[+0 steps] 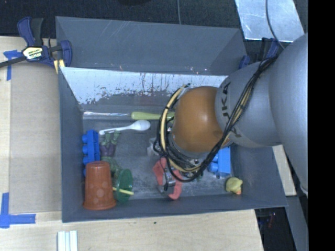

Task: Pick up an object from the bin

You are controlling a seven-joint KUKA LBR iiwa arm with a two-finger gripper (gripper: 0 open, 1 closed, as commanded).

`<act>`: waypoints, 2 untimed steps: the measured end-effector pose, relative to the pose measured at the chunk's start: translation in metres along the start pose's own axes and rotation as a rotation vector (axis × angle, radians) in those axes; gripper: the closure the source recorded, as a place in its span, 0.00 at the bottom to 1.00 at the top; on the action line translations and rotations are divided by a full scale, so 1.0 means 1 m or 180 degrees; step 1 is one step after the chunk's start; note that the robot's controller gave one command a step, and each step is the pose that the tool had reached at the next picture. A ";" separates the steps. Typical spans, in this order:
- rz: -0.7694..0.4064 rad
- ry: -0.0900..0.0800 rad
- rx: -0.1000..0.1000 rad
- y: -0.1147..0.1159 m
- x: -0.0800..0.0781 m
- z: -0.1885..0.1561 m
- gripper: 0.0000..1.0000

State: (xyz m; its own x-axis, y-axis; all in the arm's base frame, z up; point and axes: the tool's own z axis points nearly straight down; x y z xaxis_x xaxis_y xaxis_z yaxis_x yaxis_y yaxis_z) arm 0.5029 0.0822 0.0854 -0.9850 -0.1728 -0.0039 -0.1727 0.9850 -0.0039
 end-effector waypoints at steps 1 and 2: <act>-0.0241 -0.0002 -0.0008 -0.011 -0.006 0.007 0.00; 0.0124 0.0001 -0.0003 -0.020 -0.010 -0.034 0.00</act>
Offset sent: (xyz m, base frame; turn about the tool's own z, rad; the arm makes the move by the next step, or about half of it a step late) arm 0.0216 -0.0201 0.1298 -0.5403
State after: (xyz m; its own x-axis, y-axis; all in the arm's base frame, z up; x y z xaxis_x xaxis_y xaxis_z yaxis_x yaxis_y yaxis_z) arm 0.5159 0.0640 0.1197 -0.9909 -0.1343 -0.0039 -0.1343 0.9909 -0.0027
